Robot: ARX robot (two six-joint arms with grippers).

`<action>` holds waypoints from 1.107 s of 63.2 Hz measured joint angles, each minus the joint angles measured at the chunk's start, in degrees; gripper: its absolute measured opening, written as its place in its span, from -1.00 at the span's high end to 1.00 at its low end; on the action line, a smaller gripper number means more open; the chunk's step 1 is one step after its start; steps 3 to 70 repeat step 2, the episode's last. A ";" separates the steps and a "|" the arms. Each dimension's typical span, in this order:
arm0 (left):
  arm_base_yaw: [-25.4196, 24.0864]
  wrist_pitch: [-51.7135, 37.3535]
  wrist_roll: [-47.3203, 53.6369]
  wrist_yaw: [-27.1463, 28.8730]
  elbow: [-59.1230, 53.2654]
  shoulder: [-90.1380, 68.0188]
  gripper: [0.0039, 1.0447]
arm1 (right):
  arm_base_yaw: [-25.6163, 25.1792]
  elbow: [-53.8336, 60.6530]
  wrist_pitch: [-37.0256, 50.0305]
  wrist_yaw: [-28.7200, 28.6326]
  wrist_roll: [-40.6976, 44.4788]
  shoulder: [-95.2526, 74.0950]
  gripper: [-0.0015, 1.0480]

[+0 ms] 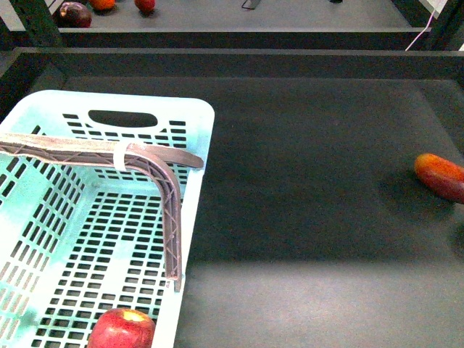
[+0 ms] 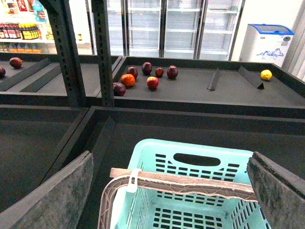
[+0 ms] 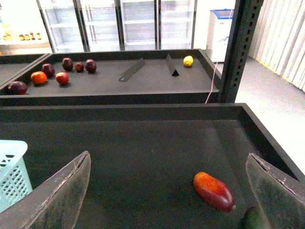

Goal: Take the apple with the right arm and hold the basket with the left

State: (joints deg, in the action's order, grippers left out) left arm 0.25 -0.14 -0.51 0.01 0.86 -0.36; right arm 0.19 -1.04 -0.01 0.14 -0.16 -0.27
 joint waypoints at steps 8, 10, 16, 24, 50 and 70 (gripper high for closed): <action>0.00 0.00 -0.02 0.00 0.00 0.00 -0.87 | 0.00 0.00 0.00 0.00 0.00 0.00 -0.83; 0.00 0.00 -0.02 0.00 0.00 0.00 -0.87 | 0.00 0.00 0.00 0.00 0.00 0.00 -0.83; 0.00 0.00 -0.02 0.00 0.00 0.00 -0.87 | 0.00 0.00 0.00 0.00 0.00 0.00 -0.83; 0.00 0.00 -0.02 0.00 0.00 0.00 -0.87 | 0.00 0.00 0.00 0.00 0.00 0.00 -0.83; 0.00 0.00 -0.02 0.00 0.00 0.00 -0.87 | 0.00 0.00 0.00 0.00 0.00 0.00 -0.83; 0.00 0.00 -0.02 0.00 0.00 0.00 -0.87 | 0.00 0.00 0.00 0.00 0.00 0.00 -0.83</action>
